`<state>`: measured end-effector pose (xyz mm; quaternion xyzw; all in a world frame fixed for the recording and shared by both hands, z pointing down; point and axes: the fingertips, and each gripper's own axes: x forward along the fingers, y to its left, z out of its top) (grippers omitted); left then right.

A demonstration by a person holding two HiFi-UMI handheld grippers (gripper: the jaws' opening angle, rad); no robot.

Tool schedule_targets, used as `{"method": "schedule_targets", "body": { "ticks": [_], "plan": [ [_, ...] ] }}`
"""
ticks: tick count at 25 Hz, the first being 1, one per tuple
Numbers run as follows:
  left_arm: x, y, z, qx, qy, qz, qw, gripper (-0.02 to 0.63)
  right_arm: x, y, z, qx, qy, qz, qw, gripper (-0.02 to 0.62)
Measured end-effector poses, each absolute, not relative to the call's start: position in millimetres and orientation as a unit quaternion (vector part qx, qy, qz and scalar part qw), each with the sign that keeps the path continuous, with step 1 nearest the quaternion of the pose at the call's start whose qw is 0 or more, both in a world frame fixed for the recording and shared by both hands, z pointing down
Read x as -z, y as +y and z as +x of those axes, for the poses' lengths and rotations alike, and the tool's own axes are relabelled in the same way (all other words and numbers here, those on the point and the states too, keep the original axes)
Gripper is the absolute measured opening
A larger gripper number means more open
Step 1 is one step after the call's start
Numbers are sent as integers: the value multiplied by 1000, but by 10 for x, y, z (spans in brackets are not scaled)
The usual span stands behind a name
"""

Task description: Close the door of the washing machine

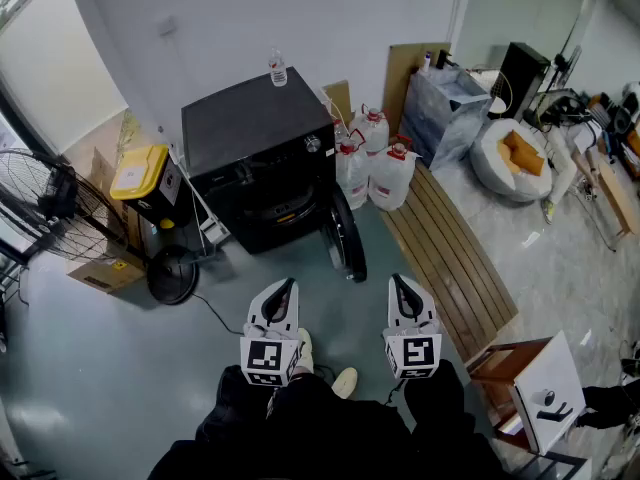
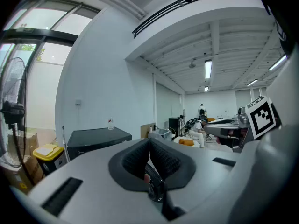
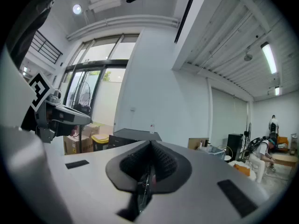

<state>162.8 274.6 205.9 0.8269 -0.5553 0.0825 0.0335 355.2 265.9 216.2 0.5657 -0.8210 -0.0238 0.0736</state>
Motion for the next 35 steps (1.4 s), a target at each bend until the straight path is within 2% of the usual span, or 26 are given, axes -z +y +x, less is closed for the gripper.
{"method": "schedule_targets", "body": {
  "ticks": [15,23,35],
  "plan": [
    [-2616,2108,1622,-108,-527,839,77,25,-2806,2097,3405,-29,-816,566,110,17],
    [-3261,1334,1557,-131,-502,847,113,25,-3545,1361,3212,-74,-809,566,144,17],
    [-4664,498,1507,-172,-466,851,169,25,-5060,671,3200,-136,-781,579,192,17]
  ]
}}
